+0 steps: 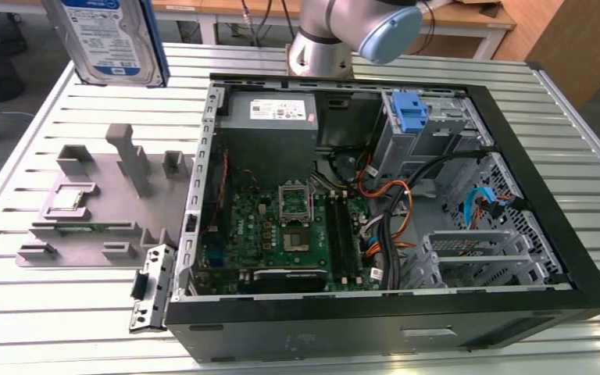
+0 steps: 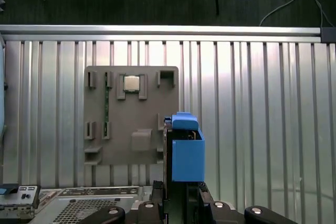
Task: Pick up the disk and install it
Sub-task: 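Pick up the disk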
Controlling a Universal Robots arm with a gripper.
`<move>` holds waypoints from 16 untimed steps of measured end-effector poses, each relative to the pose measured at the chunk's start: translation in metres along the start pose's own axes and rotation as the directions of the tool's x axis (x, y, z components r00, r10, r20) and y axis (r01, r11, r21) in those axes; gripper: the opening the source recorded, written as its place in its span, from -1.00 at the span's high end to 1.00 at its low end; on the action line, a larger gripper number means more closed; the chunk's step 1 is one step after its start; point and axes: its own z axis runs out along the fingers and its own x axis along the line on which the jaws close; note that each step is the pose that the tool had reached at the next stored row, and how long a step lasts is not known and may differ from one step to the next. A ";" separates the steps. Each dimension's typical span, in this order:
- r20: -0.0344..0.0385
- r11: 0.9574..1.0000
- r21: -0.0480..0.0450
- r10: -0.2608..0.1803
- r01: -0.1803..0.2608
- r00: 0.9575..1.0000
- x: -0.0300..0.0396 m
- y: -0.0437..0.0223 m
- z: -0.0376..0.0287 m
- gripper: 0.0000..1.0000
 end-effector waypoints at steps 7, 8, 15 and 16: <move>0.000 1.000 0.000 0.000 0.000 1.000 -0.0006 -0.0241 -0.0007 0.30; 0.000 1.000 0.000 0.000 0.000 1.000 -0.0007 -0.0275 -0.0008 0.30; 0.000 1.000 0.000 0.000 0.000 1.000 -0.0014 -0.0526 -0.0016 0.30; 0.000 1.000 0.000 0.000 0.000 1.000 -0.0015 -0.0561 -0.0016 0.30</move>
